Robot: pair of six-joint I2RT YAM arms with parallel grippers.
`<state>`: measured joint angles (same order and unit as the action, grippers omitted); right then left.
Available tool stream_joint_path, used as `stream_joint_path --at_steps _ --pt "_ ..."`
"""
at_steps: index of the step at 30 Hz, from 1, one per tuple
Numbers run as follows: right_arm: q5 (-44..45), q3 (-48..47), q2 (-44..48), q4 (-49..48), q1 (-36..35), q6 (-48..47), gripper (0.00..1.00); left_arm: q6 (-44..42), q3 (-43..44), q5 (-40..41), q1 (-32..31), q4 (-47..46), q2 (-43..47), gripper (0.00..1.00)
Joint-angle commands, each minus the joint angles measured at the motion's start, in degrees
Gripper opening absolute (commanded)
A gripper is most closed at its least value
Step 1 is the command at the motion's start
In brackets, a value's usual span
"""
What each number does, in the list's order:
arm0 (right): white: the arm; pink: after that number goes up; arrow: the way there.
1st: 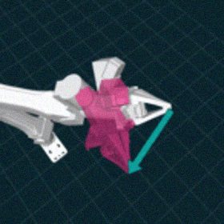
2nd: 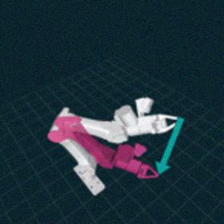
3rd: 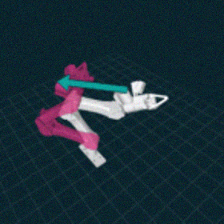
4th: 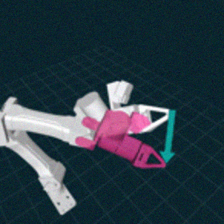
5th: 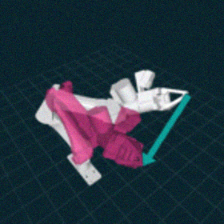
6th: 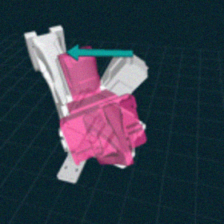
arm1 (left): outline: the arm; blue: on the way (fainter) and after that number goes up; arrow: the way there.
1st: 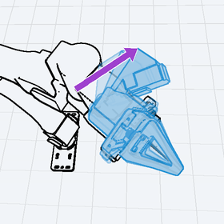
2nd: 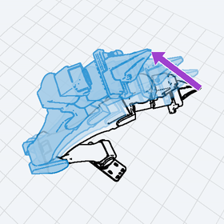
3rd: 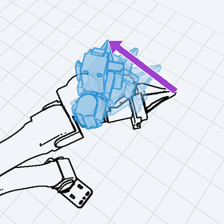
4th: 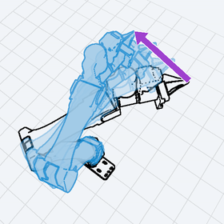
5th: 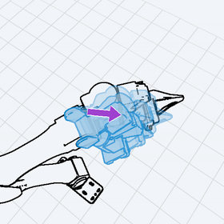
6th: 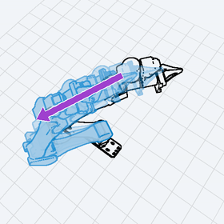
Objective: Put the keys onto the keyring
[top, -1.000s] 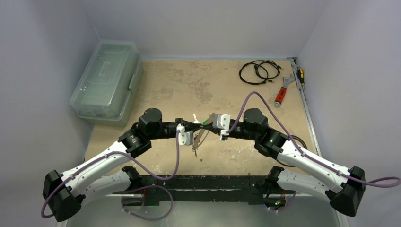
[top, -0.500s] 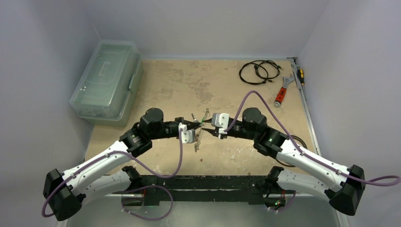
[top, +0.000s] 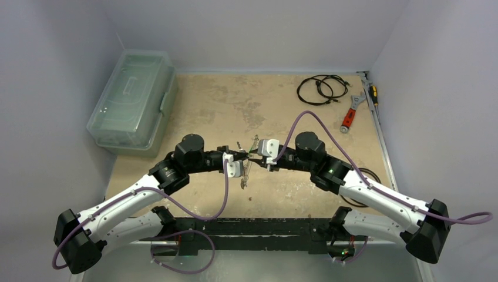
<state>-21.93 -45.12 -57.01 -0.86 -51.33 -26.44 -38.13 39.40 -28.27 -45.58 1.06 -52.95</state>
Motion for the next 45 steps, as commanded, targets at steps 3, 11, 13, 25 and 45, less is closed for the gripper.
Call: stream_joint_path --at_steps 3,11,13,25,45 --pt "1.1 -2.4 -0.1 -1.0 -0.5 -0.4 0.27 0.5 1.4 -0.2 -0.4 -2.6 0.1 0.0" --pt "0.9 -2.4 -0.4 -1.7 -0.6 -0.4 0.11 0.5 1.4 -0.4 -0.3 -2.6 0.0 0.0" --pt "1.1 -2.3 -0.5 -1.7 -0.6 -0.3 0.09 0.5 1.4 -0.5 -0.4 -2.6 0.1 0.0" --pt "2.0 -2.1 -0.8 -2.0 -0.6 0.4 0.0 0.1 1.1 -0.3 -0.4 -2.7 0.8 0.0" --pt "0.9 -0.1 3.4 -5.2 -0.6 0.8 0.0 0.0 0.9 1.8 -0.3 -3.2 1.4 0.19"
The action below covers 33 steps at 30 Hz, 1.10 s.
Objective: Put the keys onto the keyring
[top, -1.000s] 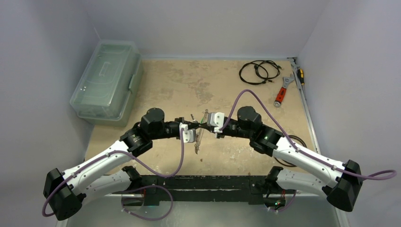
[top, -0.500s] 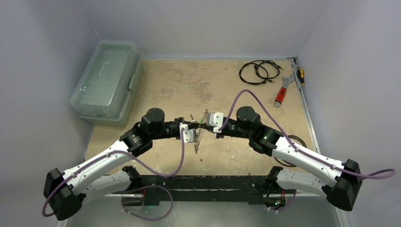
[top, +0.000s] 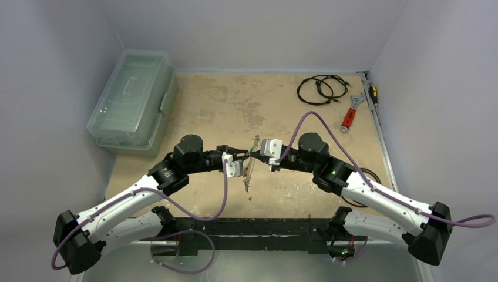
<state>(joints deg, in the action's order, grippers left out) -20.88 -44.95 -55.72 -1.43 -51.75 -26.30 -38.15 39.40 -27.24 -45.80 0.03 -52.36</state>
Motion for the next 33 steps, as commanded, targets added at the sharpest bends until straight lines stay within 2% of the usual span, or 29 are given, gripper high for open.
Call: stream_joint_path --at_steps 1,9,15,18,33 --pt "-0.2 -0.2 2.2 -4.8 -0.2 0.8 0.0 0.1 0.9 0.8 -0.2 -2.1 0.8 0.2" --pt "-2.2 0.7 3.7 -6.9 -0.2 1.9 0.0 0.6 0.9 0.2 -0.1 -2.7 0.9 0.26" --pt "-2.8 1.0 4.4 -7.8 -0.2 2.4 0.0 0.7 0.8 0.0 -0.1 -2.8 0.9 0.06" --pt "-2.9 1.0 4.7 -7.9 -0.2 2.5 0.0 0.6 0.9 0.1 -0.2 -2.8 0.9 0.0" --pt "-2.0 2.2 6.3 -11.4 -0.2 3.7 0.0 0.6 1.0 -0.2 -0.1 -2.6 0.9 0.0"
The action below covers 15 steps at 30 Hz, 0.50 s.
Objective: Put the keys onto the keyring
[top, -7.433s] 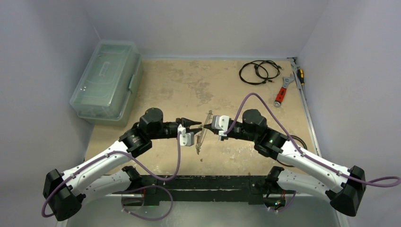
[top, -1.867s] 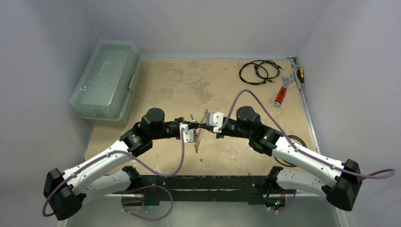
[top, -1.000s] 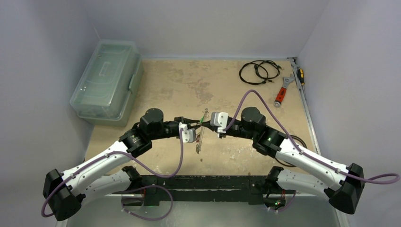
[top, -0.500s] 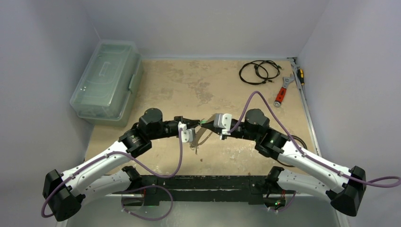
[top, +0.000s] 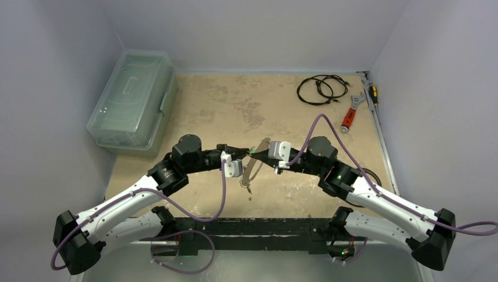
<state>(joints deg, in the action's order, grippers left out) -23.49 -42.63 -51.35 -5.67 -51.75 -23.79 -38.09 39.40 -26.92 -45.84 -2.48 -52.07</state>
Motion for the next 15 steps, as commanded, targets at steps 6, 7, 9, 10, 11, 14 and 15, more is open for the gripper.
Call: stream_joint_path --at_steps 6,7,9,10,11,14,15 --pt "1.5 1.0 2.6 -9.5 -0.2 1.9 0.0 0.4 0.9 -1.4 -0.1 0.0 0.9 0.15" --pt "1.5 1.2 2.7 -9.8 -0.2 2.0 0.0 0.4 0.9 -1.6 -0.1 0.0 0.9 0.2" --pt "1.4 1.4 2.8 -10.1 -0.2 2.2 0.0 0.4 0.9 -2.0 -0.1 -0.1 1.1 0.28" --pt "1.4 1.5 2.8 -10.2 -0.2 2.3 0.0 0.4 0.8 -2.3 -0.1 -0.1 1.3 0.32" --pt "1.4 1.6 2.8 -10.3 -0.2 2.4 0.0 0.4 0.7 -2.5 -0.1 -0.3 1.5 0.34" --pt "1.1 1.9 2.8 -10.7 -0.2 2.6 0.0 0.6 0.4 -3.3 -0.1 -0.9 2.2 0.38" --pt "1.0 1.9 2.7 -10.7 -0.2 2.7 0.0 0.7 0.3 -3.5 -0.1 -1.2 2.4 0.38"
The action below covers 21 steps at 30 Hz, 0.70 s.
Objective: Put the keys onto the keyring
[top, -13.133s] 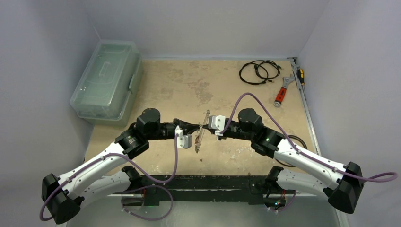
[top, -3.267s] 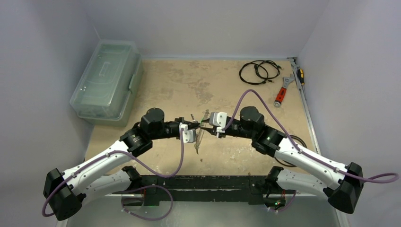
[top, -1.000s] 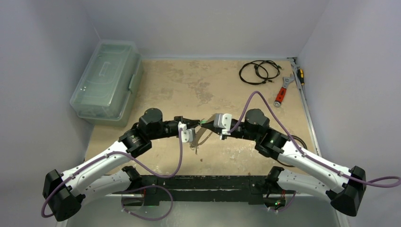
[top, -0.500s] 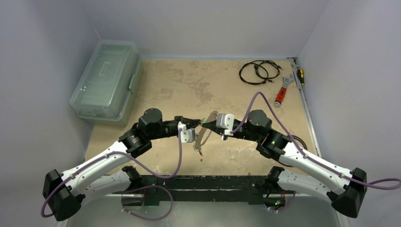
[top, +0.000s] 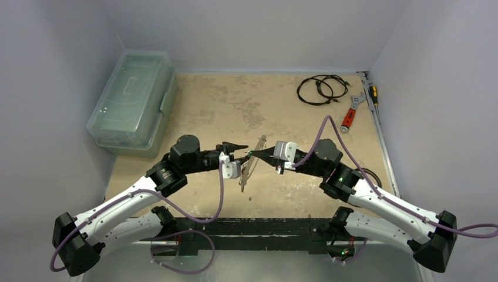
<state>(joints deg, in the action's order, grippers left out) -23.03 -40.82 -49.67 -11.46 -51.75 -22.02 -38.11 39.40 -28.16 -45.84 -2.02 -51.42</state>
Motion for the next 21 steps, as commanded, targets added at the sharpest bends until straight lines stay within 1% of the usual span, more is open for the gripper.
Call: stream_joint_path --at_steps 1,7,10,21 --pt "0.3 0.2 0.9 -4.8 -0.2 1.0 0.0 0.9 0.2 -2.4 -0.1 -1.9 2.2 0.38" --pt "0.1 0.5 0.5 -4.7 -0.2 1.1 0.0 1.8 -0.7 -2.5 -0.1 -4.0 4.1 0.37" --pt "0.0 0.7 0.2 -4.9 -0.2 1.1 0.0 2.0 -1.0 -3.0 0.0 -4.7 4.7 0.35" --pt "-0.3 0.7 -0.1 -5.8 -0.2 0.9 0.0 1.8 -0.8 -4.5 0.0 -3.9 4.5 0.34"
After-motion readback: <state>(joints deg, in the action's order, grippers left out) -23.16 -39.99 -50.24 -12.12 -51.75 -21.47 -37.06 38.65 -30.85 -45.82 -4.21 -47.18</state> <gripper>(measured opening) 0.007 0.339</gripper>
